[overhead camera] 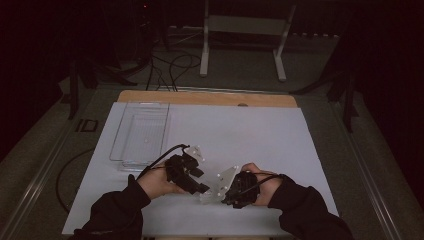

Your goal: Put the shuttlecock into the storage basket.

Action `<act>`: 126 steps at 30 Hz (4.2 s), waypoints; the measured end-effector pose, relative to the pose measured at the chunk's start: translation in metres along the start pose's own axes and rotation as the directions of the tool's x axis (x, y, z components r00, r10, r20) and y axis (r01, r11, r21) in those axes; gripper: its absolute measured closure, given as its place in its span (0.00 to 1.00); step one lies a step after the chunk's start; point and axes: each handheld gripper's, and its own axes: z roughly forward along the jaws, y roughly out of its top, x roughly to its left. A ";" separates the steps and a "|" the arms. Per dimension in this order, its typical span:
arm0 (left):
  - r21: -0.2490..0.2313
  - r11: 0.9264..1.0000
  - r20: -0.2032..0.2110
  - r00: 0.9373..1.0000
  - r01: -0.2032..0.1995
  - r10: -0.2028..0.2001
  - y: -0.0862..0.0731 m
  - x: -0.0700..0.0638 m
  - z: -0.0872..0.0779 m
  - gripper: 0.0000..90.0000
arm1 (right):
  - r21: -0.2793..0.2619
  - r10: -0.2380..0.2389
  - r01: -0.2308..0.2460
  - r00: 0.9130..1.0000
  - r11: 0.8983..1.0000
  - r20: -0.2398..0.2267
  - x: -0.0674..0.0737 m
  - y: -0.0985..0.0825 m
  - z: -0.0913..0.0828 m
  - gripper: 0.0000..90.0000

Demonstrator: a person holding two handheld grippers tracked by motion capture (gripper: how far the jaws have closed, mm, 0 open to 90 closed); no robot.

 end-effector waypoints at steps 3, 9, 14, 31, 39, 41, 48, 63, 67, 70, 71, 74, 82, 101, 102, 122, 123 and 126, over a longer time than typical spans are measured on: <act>0.011 1.000 0.009 1.000 -0.009 0.009 0.002 0.000 0.003 0.52 | -0.004 -0.002 0.002 1.000 1.000 -0.002 0.000 0.000 0.000 0.73; 0.034 0.999 0.027 0.999 -0.034 0.034 0.004 -0.003 0.006 0.55 | -0.014 -0.010 0.010 1.000 1.000 -0.011 0.002 0.001 0.000 0.73; 0.055 0.997 0.069 0.997 -0.048 0.044 0.004 -0.002 0.010 0.62 | -0.020 -0.022 0.022 1.000 1.000 -0.013 0.002 0.001 0.001 0.73; 0.073 0.993 0.168 0.983 -0.091 0.077 0.009 -0.002 0.016 0.92 | -0.019 -0.033 0.032 0.999 0.999 -0.025 0.004 0.002 0.005 0.73; 0.080 0.993 0.174 0.982 -0.088 0.073 0.009 -0.001 0.015 1.00 | -0.016 -0.010 0.010 1.000 1.000 -0.029 0.003 0.002 0.006 0.72; 0.082 0.992 0.176 0.981 -0.097 0.081 0.009 -0.001 0.015 1.00 | -0.017 -0.014 0.013 1.000 1.000 -0.025 0.003 0.002 0.006 0.72; 0.102 0.989 0.204 0.976 -0.103 0.081 0.008 0.001 0.015 1.00 | -0.014 -0.029 0.029 0.999 0.999 -0.037 0.004 0.005 0.010 0.72; 0.072 0.996 0.141 0.989 -0.061 0.051 0.003 0.009 -0.006 1.00 | 0.044 0.171 -0.171 0.985 0.984 0.009 -0.011 -0.015 0.014 0.39; 0.062 0.996 0.118 0.992 -0.057 0.050 0.002 0.010 -0.014 1.00 | 0.078 0.235 -0.236 0.972 0.969 0.026 -0.019 -0.025 0.016 0.29; 0.062 0.997 0.089 0.995 -0.054 0.048 0.002 0.010 -0.019 1.00 | 0.111 0.258 -0.262 0.965 0.959 0.048 -0.022 -0.032 0.019 0.19; 0.057 0.997 0.086 0.995 -0.054 0.049 0.001 0.010 -0.021 1.00 | 0.114 0.259 -0.264 0.964 0.958 0.054 -0.023 -0.033 0.019 0.15; 0.049 0.998 0.067 0.997 -0.042 0.039 0.000 0.012 -0.026 1.00 | 0.115 0.297 -0.300 0.954 0.947 0.041 -0.026 -0.039 0.020 0.09; 0.016 1.000 0.023 1.000 -0.013 0.012 -0.007 0.014 -0.042 1.00 | -0.042 0.360 -0.359 0.932 0.932 0.040 -0.032 -0.063 0.010 0.10; -0.046 0.997 -0.067 0.996 0.063 -0.066 -0.027 0.028 -0.079 1.00 | -0.316 0.533 -0.483 0.842 0.817 0.089 -0.026 -0.130 0.001 0.10; -0.053 0.996 -0.083 0.994 0.073 -0.077 -0.029 0.030 -0.084 1.00 | -0.328 0.534 -0.478 0.839 0.815 0.106 -0.025 -0.133 0.001 0.10; -0.122 0.983 -0.225 0.961 0.138 -0.163 -0.045 0.048 -0.135 1.00 | -0.483 0.586 -0.473 0.803 0.737 0.109 -0.004 -0.168 -0.004 0.10; -0.128 0.982 -0.230 0.959 0.139 -0.166 -0.045 0.048 -0.138 1.00 | -0.491 0.584 -0.460 0.801 0.740 0.130 -0.004 -0.169 -0.004 0.10; -0.141 0.979 -0.245 0.952 0.149 -0.181 -0.047 0.050 -0.147 1.00 | -0.501 0.590 -0.459 0.796 0.734 0.136 -0.002 -0.171 -0.005 0.10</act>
